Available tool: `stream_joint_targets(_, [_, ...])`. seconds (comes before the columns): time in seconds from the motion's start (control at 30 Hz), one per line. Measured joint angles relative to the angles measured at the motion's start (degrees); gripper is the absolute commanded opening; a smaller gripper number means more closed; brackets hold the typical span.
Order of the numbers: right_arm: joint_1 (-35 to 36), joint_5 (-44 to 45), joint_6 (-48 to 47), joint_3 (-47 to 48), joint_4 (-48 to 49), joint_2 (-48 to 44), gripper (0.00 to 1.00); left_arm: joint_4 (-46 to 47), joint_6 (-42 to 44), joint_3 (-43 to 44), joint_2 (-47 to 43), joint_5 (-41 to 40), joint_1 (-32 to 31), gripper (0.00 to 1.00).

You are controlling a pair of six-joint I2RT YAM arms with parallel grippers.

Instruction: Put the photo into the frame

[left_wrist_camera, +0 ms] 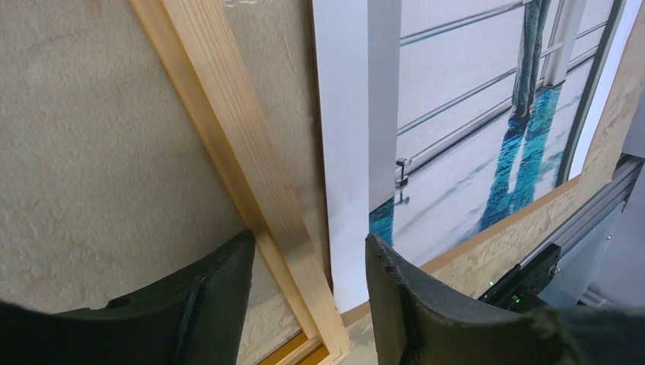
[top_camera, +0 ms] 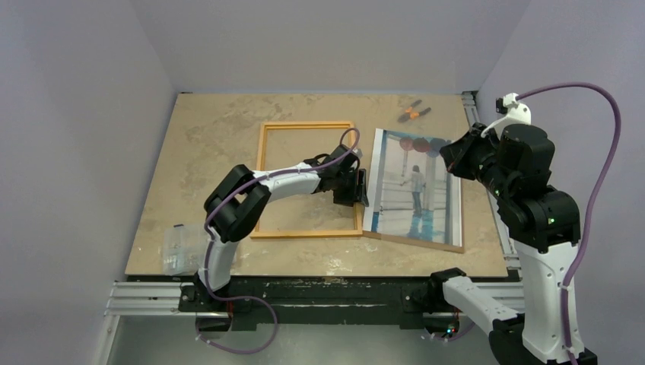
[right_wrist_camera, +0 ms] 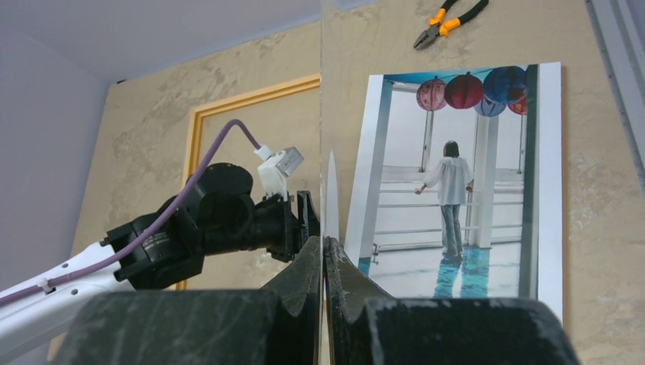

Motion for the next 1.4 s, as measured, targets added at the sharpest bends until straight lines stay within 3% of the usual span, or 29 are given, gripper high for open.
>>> stream_joint_targets(0.17, [0.0, 0.7, -0.39, 1.29, -0.37, 0.28, 0.0, -0.66, 0.0, 2.14, 2.03, -0.2, -0.68, 0.28])
stream_joint_targets(0.37, [0.0, 1.25, -0.42, 1.31, -1.05, 0.37, 0.0, -1.03, -0.72, 3.17, 2.93, 0.09, -2.4, 0.12])
stream_joint_targets(0.7, [0.0, 1.18, -0.39, 1.27, -1.07, 0.68, 0.0, -0.94, -1.62, 4.39, 3.82, 0.81, -5.18, 0.0])
stream_joint_targets(1.17, [0.0, 1.03, -0.39, 0.22, -1.03, 0.68, 0.0, 4.42, -12.55, 3.23, 4.22, -0.37, -7.08, 0.0])
stream_joint_targets(1.23, [0.0, 1.03, -0.39, -0.04, -1.01, 0.68, 0.0, 5.53, -13.64, 3.1, 4.22, -0.17, -7.39, 0.12])
stream_joint_targets(1.4, [0.0, 0.94, -0.39, -0.35, -1.01, 0.66, 0.0, 13.68, -15.72, -1.31, 3.54, 0.68, -7.93, 0.56])
